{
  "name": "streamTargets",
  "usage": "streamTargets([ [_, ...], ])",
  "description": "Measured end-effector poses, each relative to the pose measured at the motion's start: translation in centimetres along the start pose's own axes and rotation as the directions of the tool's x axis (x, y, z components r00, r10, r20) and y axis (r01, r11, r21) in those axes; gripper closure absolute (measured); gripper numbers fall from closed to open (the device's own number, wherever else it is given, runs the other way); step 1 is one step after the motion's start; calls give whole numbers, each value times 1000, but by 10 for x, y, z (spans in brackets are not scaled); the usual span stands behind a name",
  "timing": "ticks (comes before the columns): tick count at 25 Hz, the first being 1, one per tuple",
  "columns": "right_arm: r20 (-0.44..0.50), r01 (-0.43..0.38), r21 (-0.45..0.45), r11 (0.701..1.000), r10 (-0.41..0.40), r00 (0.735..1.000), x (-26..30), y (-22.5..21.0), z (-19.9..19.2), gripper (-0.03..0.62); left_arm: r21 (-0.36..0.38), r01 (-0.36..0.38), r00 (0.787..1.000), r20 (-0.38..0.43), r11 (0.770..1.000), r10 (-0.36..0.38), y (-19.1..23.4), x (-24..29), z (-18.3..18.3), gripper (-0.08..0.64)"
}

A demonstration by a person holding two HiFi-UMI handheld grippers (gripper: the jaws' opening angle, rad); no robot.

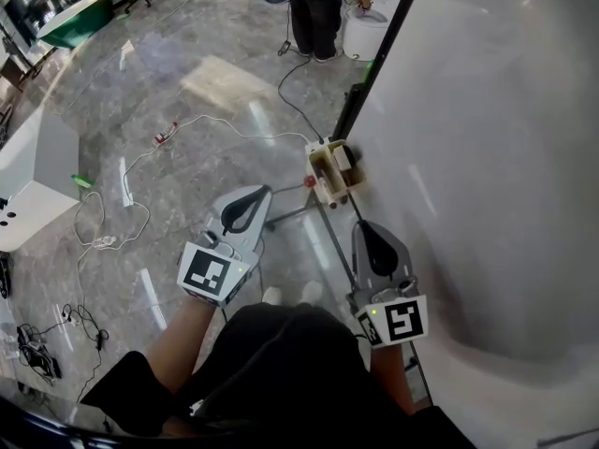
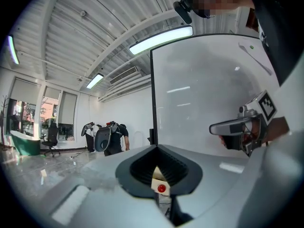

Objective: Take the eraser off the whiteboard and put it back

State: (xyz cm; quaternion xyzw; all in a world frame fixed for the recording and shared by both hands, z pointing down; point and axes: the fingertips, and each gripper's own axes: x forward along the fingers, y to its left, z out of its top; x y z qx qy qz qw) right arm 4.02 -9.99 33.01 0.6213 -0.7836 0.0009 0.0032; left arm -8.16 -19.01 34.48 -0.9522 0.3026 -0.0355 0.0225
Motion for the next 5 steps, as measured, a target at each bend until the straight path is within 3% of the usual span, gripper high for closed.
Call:
streamTargets([
  [5,-6,-13,2,1000,13,1000,4,-5,-5,583,20,2,1000,2,1000,-2,0,10,-5,554],
])
